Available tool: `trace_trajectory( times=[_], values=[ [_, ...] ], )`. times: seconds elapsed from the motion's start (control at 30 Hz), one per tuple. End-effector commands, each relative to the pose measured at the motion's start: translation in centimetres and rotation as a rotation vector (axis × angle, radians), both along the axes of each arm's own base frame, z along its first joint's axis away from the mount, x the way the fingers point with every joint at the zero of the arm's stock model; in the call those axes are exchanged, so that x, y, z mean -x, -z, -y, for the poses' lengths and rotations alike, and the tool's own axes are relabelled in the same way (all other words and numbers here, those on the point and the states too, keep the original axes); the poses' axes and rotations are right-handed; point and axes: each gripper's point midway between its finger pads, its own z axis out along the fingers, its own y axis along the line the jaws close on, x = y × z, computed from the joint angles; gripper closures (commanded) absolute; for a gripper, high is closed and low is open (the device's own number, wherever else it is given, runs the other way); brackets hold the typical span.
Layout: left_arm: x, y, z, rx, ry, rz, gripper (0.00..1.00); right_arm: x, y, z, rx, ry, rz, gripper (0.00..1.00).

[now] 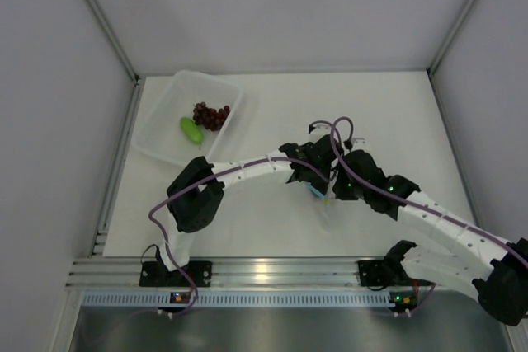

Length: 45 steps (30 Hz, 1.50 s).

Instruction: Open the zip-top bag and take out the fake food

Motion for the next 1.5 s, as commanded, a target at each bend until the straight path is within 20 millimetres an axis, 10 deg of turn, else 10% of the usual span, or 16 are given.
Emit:
trace_trajectory(
  times=[0.0, 0.7, 1.47],
  values=[
    [-1.5, -0.9, 1.1, 0.022, 0.01, 0.051, 0.57, -0.1, -0.8, -0.7, -0.048, -0.049, 0.025, 1.0],
    [3.3, 2.3, 3.4, 0.039, 0.125, -0.093, 0.47, -1.1, -0.2, 1.6, 0.003, 0.03, 0.048, 1.0],
    [3.9, 5.9, 3.5, -0.051, 0.132, -0.086, 0.32, -0.9, -0.3, 2.2, -0.016, 0.028, 0.053, 1.0]
  ],
)
